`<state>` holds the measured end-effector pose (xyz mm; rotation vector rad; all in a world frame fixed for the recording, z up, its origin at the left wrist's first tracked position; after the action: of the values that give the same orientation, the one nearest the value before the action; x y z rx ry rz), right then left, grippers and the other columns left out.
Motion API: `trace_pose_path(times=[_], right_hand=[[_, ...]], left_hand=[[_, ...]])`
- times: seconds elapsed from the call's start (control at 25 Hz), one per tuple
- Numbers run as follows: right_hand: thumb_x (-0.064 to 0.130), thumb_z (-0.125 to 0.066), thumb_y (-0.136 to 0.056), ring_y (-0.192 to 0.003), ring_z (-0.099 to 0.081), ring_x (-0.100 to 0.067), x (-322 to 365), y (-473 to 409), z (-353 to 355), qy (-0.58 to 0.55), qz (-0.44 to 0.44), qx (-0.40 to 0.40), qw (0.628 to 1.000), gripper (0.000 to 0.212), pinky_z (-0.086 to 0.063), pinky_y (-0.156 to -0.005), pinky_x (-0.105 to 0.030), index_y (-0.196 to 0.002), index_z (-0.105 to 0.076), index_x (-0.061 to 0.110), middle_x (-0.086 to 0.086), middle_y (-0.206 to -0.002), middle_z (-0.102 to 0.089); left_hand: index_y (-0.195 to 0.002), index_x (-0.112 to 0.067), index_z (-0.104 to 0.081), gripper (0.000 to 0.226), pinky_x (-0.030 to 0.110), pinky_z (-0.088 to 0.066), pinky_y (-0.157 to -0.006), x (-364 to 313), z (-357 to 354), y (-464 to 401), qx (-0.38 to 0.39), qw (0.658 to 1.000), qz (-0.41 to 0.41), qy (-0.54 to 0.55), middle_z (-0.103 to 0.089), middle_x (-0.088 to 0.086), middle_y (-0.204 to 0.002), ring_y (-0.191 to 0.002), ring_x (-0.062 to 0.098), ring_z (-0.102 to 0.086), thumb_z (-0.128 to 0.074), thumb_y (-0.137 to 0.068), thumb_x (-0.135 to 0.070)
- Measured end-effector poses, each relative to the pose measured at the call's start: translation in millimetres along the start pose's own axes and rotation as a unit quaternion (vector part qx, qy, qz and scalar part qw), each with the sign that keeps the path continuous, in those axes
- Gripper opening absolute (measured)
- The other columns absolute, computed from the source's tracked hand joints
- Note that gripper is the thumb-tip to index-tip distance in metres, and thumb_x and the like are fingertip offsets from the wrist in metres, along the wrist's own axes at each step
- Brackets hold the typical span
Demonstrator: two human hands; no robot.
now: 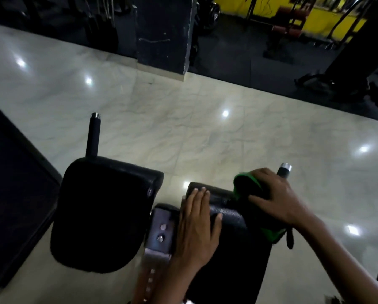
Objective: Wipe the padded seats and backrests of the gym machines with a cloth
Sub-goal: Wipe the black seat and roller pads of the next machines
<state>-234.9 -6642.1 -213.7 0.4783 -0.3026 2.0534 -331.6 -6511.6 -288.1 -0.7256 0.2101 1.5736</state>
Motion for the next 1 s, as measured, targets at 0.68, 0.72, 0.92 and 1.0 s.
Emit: trace_pose_path(times=[0.68, 0.72, 0.92, 1.0], right_hand=[[0.048, -0.052, -0.076, -0.114, -0.051, -0.034, 50.5, -106.7, -135.0, -0.105, 0.264, 0.282, 0.916, 0.067, -0.041, -0.087, -0.034, -0.13, -0.05, 0.008, -0.018, -0.127, -0.05], [0.047, -0.053, -0.076, -0.114, -0.051, -0.033, 50.0, -108.7, -133.8, -0.12, 0.264, 0.276, 0.916, 0.067, -0.04, -0.087, -0.033, -0.13, -0.05, 0.008, -0.017, -0.127, -0.05], [0.049, -0.049, -0.068, -0.108, -0.052, -0.017, -42.6, -44.0, -75.5, -0.182, 0.298, 0.276, 0.895, 0.068, -0.047, -0.092, -0.038, -0.127, -0.053, 0.014, 0.002, -0.122, -0.045], [0.047, -0.051, -0.069, -0.109, -0.051, -0.013, -65.5, -28.8, -61.8, -0.194, 0.305, 0.264, 0.894, 0.064, -0.048, -0.093, -0.039, -0.125, -0.054, 0.017, 0.006, -0.12, -0.045]], left_hand=[[-0.15, -0.001, -0.014, 0.061, 0.035, -0.006, -0.119, -20.8, -26.0, 12.2, -0.256, 0.894, 0.36, -0.073, -0.008, 0.01, -0.16, -0.148, 0.021, -0.004, -0.02, -0.101, -0.037], [-0.15, -0.001, -0.014, 0.061, 0.036, -0.004, -0.119, -21.0, -25.8, 13.3, -0.263, 0.892, 0.359, -0.079, -0.007, 0.009, -0.16, -0.148, 0.02, -0.003, -0.022, -0.1, -0.035], [-0.15, -0.003, -0.015, 0.06, 0.033, -0.001, -0.12, -29.5, -26.2, 14.7, -0.283, 0.886, 0.358, -0.079, -0.009, 0.007, -0.16, -0.148, 0.018, -0.004, -0.022, -0.1, -0.035], [-0.151, -0.004, -0.013, 0.061, 0.032, -0.001, -0.12, -29.9, -27.6, 14.5, -0.276, 0.887, 0.361, -0.084, -0.007, 0.007, -0.16, -0.148, 0.018, -0.004, -0.02, -0.1, -0.036]])
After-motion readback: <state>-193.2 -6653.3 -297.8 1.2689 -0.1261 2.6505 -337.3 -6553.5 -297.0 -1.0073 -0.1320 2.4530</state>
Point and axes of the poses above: each hand's wrist, its own y-axis away from the middle knuckle, its own z-axis out of the back of the hand, x = y × z, the point moved 10 cm from there along -y, towards the middle knuckle
